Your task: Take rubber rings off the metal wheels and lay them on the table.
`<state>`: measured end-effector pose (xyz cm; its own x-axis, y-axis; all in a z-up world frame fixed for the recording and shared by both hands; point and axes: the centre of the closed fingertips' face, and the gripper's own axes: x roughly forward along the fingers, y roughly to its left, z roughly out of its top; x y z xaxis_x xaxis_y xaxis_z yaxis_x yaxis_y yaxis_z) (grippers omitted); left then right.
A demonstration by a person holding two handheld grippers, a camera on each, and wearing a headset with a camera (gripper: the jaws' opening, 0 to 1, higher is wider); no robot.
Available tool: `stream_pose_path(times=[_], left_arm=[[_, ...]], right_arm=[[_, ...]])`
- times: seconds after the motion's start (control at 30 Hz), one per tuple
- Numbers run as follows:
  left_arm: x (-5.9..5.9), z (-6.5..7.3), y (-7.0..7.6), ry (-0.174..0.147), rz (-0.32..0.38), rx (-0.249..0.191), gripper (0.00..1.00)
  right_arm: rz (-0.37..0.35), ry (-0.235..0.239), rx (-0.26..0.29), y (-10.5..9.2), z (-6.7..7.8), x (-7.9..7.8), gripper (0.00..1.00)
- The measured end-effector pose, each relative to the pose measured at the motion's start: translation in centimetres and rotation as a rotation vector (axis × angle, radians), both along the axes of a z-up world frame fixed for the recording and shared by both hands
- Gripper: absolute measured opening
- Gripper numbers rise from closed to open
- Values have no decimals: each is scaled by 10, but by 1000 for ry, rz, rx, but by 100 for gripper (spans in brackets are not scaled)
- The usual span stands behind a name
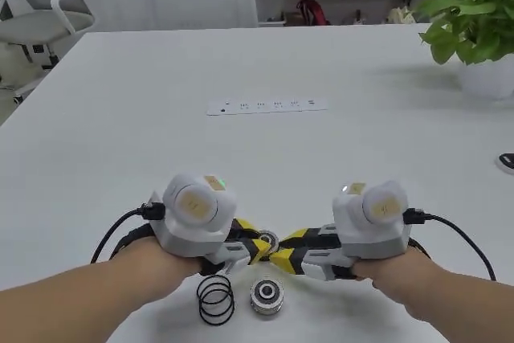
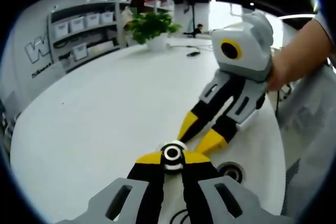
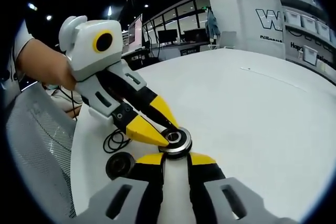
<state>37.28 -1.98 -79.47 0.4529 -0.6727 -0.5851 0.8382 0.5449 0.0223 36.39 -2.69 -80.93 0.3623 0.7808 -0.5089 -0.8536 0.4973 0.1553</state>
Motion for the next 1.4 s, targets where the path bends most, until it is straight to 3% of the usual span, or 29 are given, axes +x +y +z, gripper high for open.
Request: stream_pose_path(times=[0.17,0.3,0.5,0.67,0.77,0.9,0.97,1.17,1.2,1.27,1.4], left_arm=[[0,0,0,1,7,-3,12],[0,0,0,2,10,-5,12],[1,0,0,2,15,-6,12],[1,0,0,2,13,-3,12],[1,0,0,1,13,-5,12],[1,0,0,3,13,-7,12],[1,0,0,2,12,-6,12],[1,-1,1,2,18,-7,12],[1,-1,1,2,18,-7,12],[1,-1,1,3,18,-7,12],[1,-1,1,2,19,-5,12]], right_arm=[[-5,1,0,0,0,0,12],[-18,6,-3,-4,-1,2,0],[-42,27,10,-3,-1,2,0],[-117,139,99,-7,-1,5,0],[-149,171,140,-10,2,7,0],[-193,228,243,-10,12,13,0],[-184,207,220,-10,10,12,0],[-204,217,234,-9,12,13,0],[-196,236,260,-5,15,12,0],[-200,219,233,-6,14,12,0],[-194,225,235,-6,15,11,0]])
